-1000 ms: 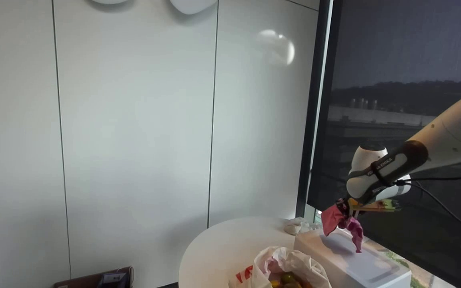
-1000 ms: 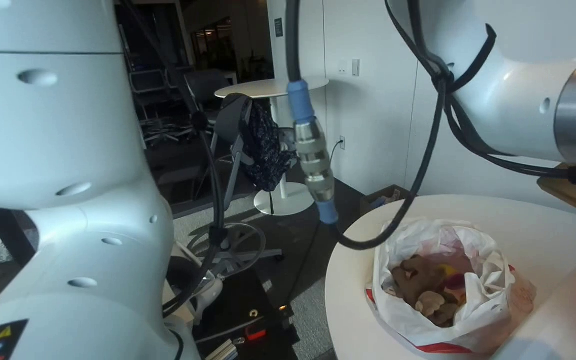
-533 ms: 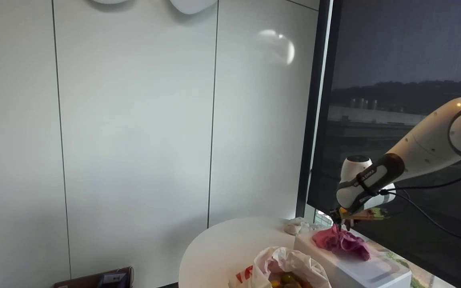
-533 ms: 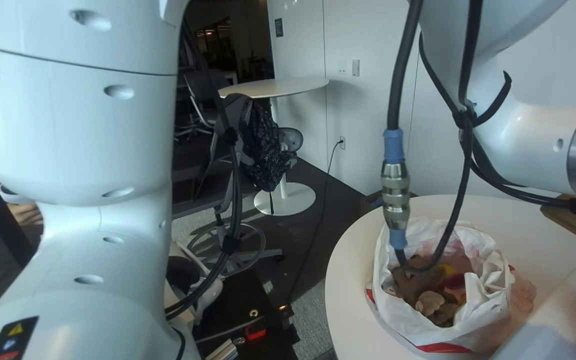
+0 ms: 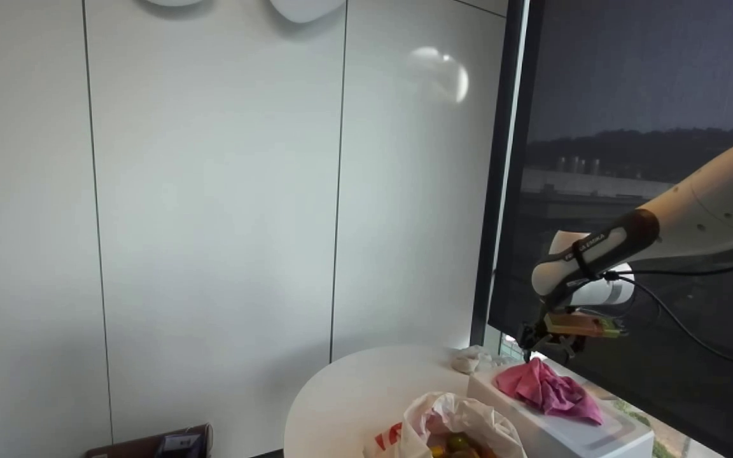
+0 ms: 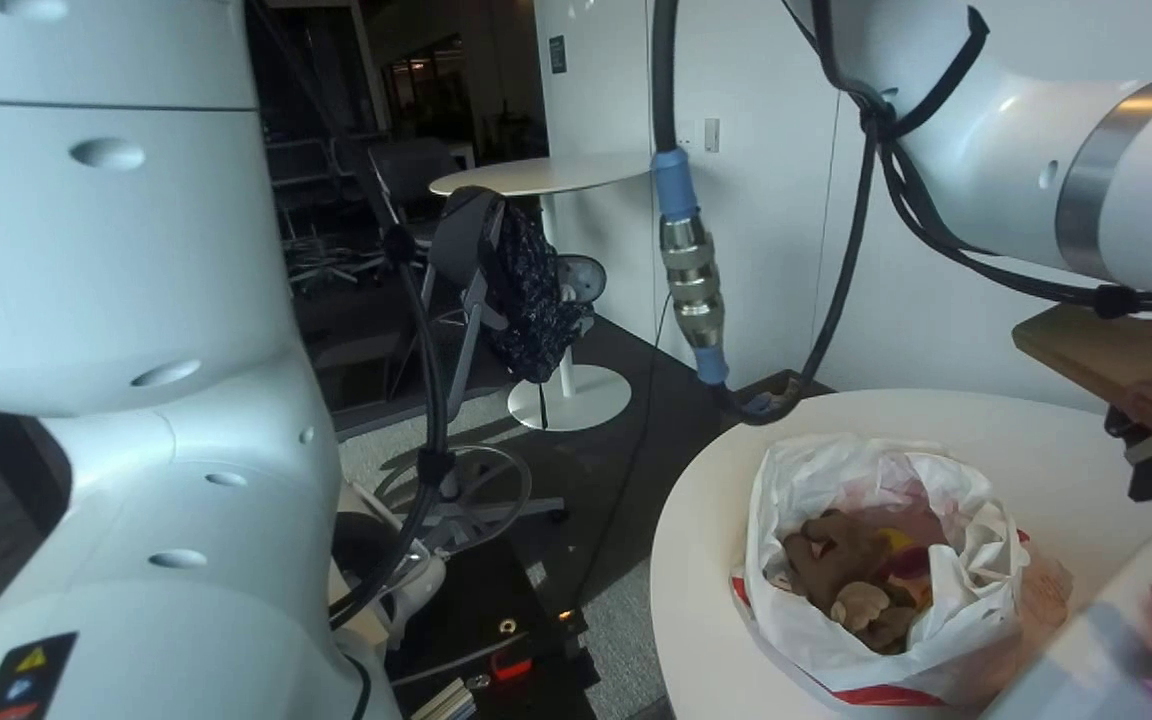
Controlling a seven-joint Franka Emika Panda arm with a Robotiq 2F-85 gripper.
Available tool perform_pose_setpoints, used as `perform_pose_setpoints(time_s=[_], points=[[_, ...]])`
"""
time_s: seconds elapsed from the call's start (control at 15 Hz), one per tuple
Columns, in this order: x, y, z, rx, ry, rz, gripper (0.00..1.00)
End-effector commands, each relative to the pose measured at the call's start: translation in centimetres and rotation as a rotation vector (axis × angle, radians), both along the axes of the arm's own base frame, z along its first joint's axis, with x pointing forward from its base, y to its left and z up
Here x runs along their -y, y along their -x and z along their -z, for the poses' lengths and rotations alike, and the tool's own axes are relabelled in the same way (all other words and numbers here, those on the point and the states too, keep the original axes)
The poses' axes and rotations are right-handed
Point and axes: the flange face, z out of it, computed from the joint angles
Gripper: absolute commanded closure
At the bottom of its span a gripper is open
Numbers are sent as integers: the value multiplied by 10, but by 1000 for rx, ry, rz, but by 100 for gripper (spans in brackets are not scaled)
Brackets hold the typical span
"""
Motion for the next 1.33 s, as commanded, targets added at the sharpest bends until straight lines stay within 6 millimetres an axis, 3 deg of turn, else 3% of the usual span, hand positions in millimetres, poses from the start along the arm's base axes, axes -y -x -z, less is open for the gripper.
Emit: perform_pose_setpoints(time_s=[0.0, 0.4, 0.67, 0.93, 1.27], points=[[-62, 40, 27, -121, -31, -168, 0], [-189, 89, 111, -288, 29, -483, 0], [-253, 101, 141, -278, 77, -646, 0], [-263, 80, 164, -216, 161, -720, 0], [-238, 42, 192, -188, 170, -683, 0]])
